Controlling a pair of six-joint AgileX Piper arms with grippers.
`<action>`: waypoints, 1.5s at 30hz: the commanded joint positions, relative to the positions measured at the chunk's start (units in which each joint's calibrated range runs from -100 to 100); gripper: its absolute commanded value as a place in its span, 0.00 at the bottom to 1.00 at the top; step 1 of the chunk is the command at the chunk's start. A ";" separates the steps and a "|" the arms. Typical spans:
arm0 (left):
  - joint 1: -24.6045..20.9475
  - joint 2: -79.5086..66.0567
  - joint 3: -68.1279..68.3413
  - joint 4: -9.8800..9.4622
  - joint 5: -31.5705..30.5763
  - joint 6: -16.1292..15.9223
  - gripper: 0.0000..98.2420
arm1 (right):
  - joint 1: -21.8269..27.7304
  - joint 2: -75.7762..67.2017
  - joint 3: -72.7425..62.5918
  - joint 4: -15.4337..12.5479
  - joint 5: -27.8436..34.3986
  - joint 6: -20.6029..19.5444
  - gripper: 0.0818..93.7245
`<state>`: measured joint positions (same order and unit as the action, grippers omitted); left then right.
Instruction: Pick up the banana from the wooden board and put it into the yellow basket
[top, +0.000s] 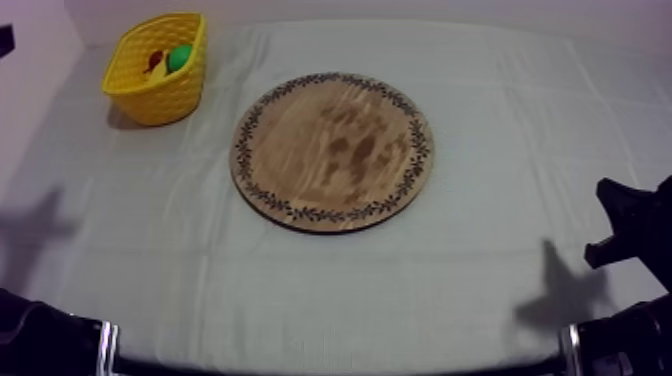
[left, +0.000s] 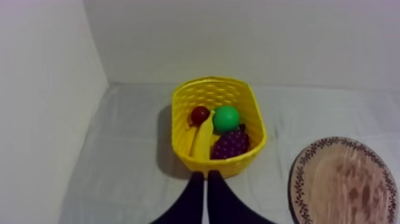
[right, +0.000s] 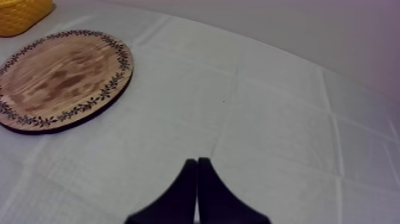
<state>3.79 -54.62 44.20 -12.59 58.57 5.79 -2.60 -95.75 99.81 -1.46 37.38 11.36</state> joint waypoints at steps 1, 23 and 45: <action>0.06 -10.42 9.94 -0.31 -3.07 1.21 0.00 | 0.00 0.00 -0.03 -0.03 -0.04 -0.01 0.00; -0.58 -42.61 52.35 1.29 -29.07 0.69 0.00 | 0.00 0.00 -0.03 -0.03 -0.04 -0.01 0.00; -1.06 -45.38 55.73 8.75 -27.53 -6.15 0.00 | 0.00 0.00 -0.03 -0.03 -0.04 -0.01 0.00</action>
<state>2.74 -100.00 99.95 -3.88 31.01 -0.40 -2.60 -95.75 99.81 -1.46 37.38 11.34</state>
